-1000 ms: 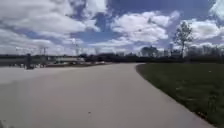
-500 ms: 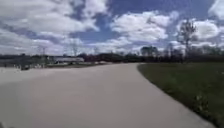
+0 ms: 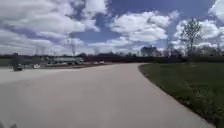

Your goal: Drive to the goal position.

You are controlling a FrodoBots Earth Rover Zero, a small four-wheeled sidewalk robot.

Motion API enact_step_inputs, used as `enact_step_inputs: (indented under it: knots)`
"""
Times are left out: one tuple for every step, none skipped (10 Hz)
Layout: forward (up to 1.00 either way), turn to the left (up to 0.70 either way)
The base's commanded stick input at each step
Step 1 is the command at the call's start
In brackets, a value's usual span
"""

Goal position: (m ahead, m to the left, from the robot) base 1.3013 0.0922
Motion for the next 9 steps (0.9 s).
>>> enact_step_inputs:
  knots:
    - [1.00, 0.00]
    - [1.00, 0.00]
    - [1.00, -0.17]
    - [1.00, -0.27]
    - [1.00, -0.27]
    - [1.00, -0.27]
    - [1.00, -0.27]
    - [1.00, -0.27]
    - [1.00, -0.27]
